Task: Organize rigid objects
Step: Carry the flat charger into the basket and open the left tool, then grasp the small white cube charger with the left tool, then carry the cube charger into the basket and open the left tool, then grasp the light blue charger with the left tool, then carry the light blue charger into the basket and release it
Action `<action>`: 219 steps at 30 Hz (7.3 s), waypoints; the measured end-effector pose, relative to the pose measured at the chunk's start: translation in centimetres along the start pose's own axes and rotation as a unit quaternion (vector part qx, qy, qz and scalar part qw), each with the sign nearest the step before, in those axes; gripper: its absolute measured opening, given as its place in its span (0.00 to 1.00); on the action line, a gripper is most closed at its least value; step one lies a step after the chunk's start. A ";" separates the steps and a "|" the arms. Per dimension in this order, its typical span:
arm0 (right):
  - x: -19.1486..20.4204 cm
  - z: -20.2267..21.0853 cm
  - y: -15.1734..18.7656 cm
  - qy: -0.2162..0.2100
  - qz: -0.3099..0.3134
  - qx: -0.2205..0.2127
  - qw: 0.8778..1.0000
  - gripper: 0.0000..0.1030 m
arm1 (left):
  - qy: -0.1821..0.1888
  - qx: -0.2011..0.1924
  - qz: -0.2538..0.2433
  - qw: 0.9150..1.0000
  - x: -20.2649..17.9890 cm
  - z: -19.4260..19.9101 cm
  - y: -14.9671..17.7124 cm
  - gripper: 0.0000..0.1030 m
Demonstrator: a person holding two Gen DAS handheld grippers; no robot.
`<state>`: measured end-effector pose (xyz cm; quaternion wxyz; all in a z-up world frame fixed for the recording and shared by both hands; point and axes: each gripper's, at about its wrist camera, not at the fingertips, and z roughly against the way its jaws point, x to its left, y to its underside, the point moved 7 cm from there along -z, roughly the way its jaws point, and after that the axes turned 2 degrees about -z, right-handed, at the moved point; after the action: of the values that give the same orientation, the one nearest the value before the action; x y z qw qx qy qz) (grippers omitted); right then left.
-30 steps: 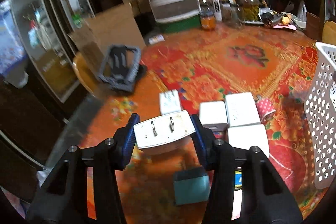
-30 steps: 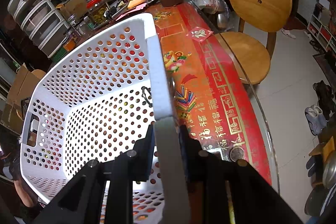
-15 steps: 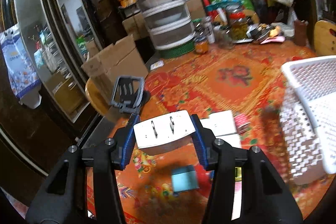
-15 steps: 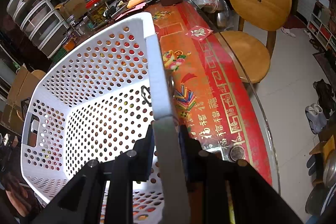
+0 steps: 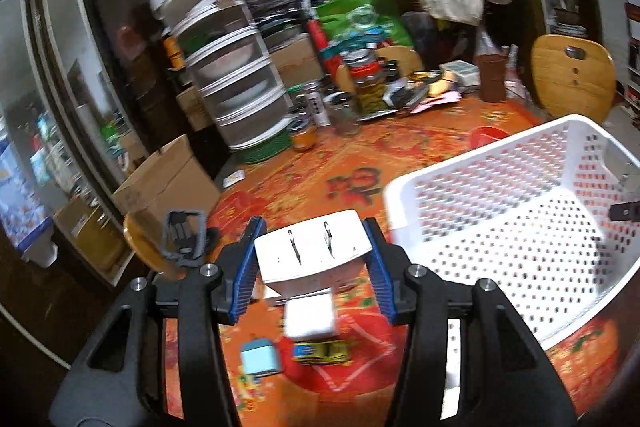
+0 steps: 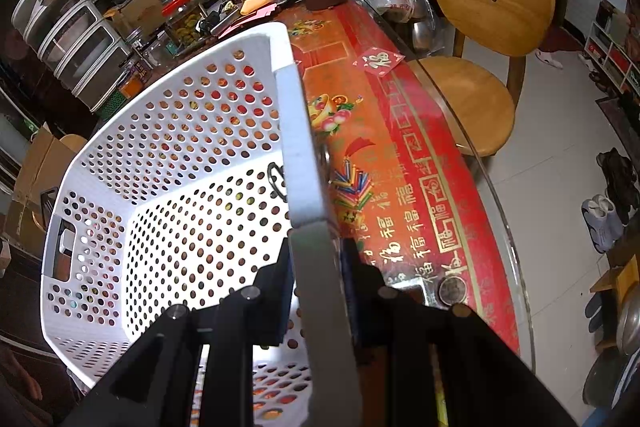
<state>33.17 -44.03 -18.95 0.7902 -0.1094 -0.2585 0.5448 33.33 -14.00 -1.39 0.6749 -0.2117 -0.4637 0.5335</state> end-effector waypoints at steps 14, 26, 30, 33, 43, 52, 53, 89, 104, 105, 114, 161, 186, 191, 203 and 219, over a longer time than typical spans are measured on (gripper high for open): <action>0.0 0.0 0.1 0.000 -0.003 0.003 1.000 0.20 | 0.108 0.062 -0.052 0.991 -11.3 -4.5 -1.0 0.45; -0.1 0.0 0.0 0.000 -0.004 0.003 1.000 0.20 | 0.175 0.060 -0.033 0.982 -10.4 -6.2 0.0 0.93; -0.1 -0.1 0.0 -0.001 -0.003 0.007 1.000 0.21 | 0.180 0.015 0.012 0.983 -4.8 -4.0 -1.2 0.95; -0.1 0.0 0.0 0.000 -0.004 0.008 1.000 0.21 | 0.131 0.003 0.040 0.991 1.6 -4.8 -1.1 0.99; -0.2 0.1 0.0 -0.002 -0.006 0.009 1.000 0.21 | 0.030 0.171 0.158 0.972 18.7 -20.1 9.4 0.98; -0.2 0.0 -0.1 -0.002 -0.004 0.010 1.000 0.21 | 0.028 0.230 0.158 0.960 17.0 -26.1 14.5 0.88; -0.2 0.0 0.0 -0.001 -0.004 0.010 1.000 0.21 | 0.028 0.237 0.156 0.959 16.7 -26.7 14.8 0.80; 0.0 0.0 0.1 -0.001 -0.004 0.012 1.000 0.21 | 0.012 0.053 0.073 0.996 8.8 -7.1 0.2 0.26; 0.0 0.0 0.2 -0.001 -0.004 0.012 1.000 0.21 | 0.103 0.045 -0.018 0.993 -7.0 -1.5 -1.7 0.26; 0.0 0.0 0.1 -0.001 -0.004 0.012 1.000 0.21 | 0.106 0.048 -0.022 0.993 -7.8 -1.6 -1.4 0.26; 0.0 0.0 0.2 -0.001 -0.004 0.012 1.000 0.21 | 0.123 0.087 -0.042 0.988 -10.7 -4.9 0.7 0.26; 0.1 0.0 0.3 -0.005 0.003 0.020 1.000 0.23 | 0.074 0.205 0.166 0.962 10.7 -16.7 22.2 0.66; 0.1 -0.1 0.3 -0.004 0.006 0.022 1.000 0.23 | -0.001 0.053 0.126 0.991 14.9 -8.6 10.4 0.39; 0.1 -0.1 0.3 -0.004 0.006 0.022 1.000 0.23 | -0.007 0.035 0.108 0.994 14.2 -7.0 7.7 0.39; 0.1 -0.1 0.3 -0.004 0.006 0.022 1.000 0.23 | 0.042 0.003 0.071 0.997 6.6 -2.9 1.6 0.39; 0.2 0.0 0.3 -0.005 0.006 0.021 1.000 0.24 | 0.109 0.042 -0.023 0.993 -9.0 -2.5 -0.2 0.39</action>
<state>32.97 -43.73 -19.09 0.7874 -0.0914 -0.2503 0.5558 35.52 -21.85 -6.05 0.7422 -0.2294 -0.3691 0.5102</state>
